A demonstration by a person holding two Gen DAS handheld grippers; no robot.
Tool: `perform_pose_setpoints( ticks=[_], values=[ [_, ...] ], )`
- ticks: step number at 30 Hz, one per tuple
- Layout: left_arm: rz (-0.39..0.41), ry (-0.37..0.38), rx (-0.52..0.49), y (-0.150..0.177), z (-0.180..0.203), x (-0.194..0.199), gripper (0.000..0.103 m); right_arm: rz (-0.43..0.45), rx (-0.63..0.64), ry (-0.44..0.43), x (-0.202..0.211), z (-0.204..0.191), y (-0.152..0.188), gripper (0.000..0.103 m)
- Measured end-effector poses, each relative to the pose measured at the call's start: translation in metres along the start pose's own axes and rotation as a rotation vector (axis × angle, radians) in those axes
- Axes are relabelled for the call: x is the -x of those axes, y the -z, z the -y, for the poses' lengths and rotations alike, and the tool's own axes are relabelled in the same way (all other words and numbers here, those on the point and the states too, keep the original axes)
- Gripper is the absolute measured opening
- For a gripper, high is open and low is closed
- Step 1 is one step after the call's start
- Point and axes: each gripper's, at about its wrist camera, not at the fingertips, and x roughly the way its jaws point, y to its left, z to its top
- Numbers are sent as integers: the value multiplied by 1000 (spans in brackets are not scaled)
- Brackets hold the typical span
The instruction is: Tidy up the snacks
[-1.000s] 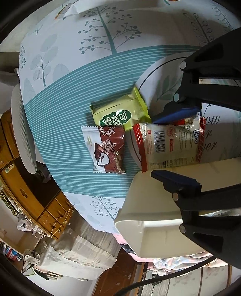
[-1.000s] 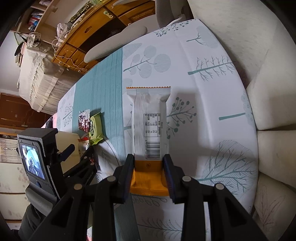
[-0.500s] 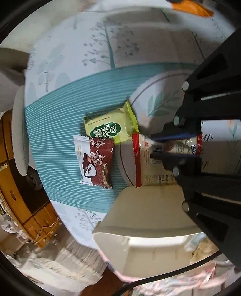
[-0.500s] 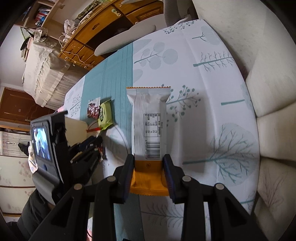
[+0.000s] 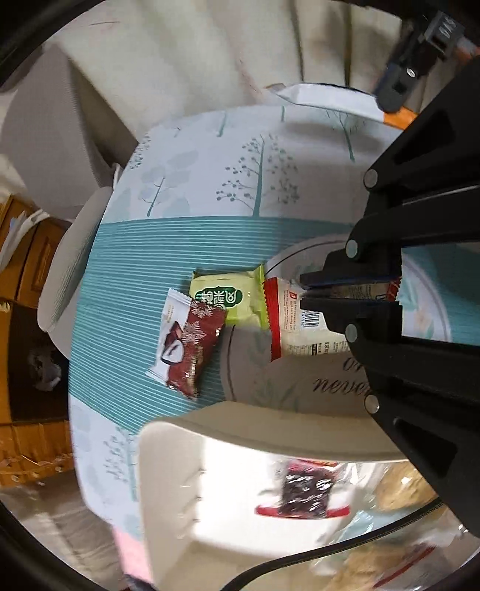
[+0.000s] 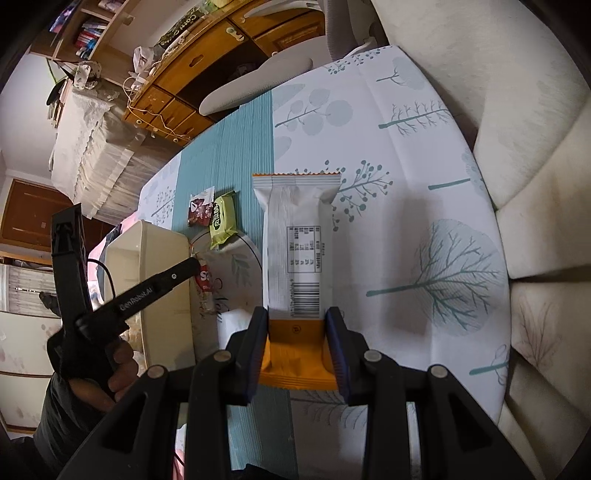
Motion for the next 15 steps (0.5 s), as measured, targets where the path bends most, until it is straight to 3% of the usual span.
perform_pose_setpoints(
  ticks=[5, 9, 14, 15],
  values=[
    [-18, 104, 60, 6, -3, 14, 4, 14, -2, -2, 8, -1, 4, 33],
    [11, 151, 44, 11, 2, 40, 3, 24, 9, -3, 17, -7, 8, 33],
    [20, 151, 24, 15, 0, 59, 4, 37, 35, -4, 25, -21, 14, 33],
    [7, 134, 24, 16, -1, 56, 9, 38, 38, -4, 26, -24, 16, 33]
  ],
)
